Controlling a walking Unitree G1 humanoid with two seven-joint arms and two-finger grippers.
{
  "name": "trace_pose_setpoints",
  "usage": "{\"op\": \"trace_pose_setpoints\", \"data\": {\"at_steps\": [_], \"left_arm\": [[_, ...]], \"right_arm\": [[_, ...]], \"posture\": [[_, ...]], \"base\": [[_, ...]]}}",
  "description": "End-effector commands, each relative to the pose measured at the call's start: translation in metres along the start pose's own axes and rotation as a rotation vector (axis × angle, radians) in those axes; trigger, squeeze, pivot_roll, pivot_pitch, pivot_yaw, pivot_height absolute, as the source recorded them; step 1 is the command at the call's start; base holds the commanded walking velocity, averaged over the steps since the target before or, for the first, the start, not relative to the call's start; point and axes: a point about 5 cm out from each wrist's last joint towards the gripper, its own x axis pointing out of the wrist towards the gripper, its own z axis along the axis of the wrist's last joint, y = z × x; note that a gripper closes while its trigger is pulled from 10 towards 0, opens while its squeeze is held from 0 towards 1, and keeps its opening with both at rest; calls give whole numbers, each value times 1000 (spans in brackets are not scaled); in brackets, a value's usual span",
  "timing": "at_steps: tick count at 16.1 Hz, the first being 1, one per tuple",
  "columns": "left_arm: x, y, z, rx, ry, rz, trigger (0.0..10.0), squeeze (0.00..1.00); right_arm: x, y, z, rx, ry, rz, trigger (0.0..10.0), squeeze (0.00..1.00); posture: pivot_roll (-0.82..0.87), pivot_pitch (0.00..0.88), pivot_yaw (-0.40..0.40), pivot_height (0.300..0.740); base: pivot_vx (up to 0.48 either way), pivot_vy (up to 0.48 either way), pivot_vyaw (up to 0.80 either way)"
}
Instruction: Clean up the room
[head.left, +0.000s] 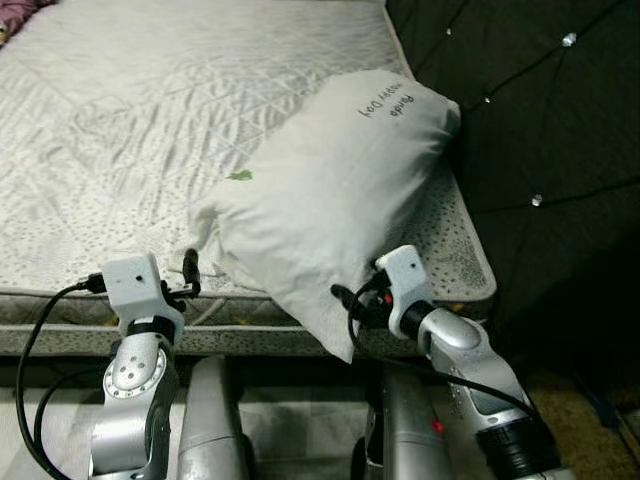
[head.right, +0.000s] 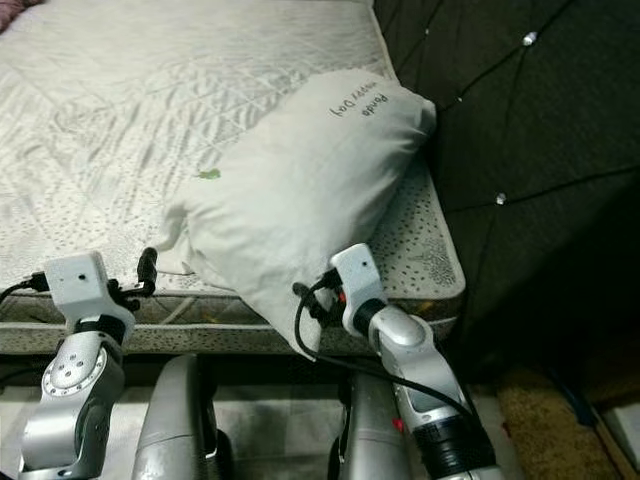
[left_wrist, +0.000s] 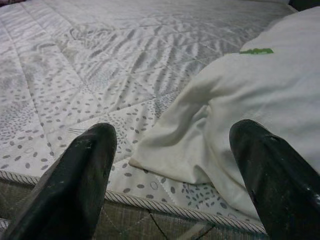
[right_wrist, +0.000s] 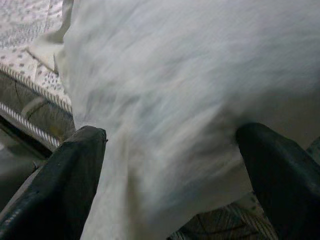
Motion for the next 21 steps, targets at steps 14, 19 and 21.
{"op": "trace_pose_setpoints", "data": {"at_steps": [14,19,21], "left_arm": [[-7,7,2,23,28,15,10000,0],[-5,4,2,26,25,5,10000,0],[-5,3,0,7,33,3,10000,0]], "right_arm": [[48,15,30,298,4,-23,0,0],[46,-8,25,365,-23,-175,0,0],[45,-13,26,387,-34,-209,0,0]], "posture": [[22,52,-38,533],[25,33,-37,533],[24,18,-34,533]], "base": [[0,0,0],[0,0,0],[0,0,0]]}}
